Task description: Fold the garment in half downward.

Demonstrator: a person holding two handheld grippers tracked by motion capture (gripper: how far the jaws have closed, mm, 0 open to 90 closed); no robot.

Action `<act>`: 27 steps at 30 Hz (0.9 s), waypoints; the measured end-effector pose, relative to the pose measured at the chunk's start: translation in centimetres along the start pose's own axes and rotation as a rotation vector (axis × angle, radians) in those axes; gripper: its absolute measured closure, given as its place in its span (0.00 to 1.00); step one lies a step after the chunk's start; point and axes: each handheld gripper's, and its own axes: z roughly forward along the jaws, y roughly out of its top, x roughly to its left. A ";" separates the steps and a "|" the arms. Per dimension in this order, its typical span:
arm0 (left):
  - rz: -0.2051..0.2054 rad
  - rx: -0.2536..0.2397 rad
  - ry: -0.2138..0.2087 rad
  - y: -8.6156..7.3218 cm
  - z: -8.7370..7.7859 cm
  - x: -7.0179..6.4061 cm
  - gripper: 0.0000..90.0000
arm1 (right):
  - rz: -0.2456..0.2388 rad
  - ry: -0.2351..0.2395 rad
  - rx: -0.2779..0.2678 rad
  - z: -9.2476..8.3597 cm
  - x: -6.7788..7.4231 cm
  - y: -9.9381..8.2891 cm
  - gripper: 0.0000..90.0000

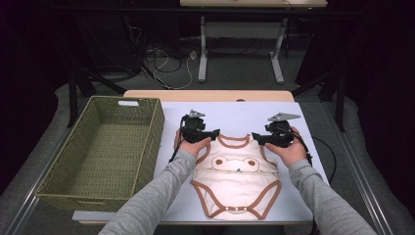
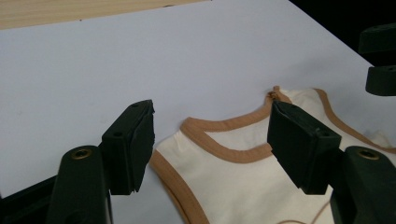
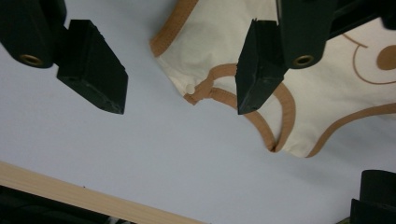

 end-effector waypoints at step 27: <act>-0.003 0.077 0.003 -1.2 4.7 1.8 0.66 | 0.055 -0.003 0.075 4.3 -0.7 -1.3 0.67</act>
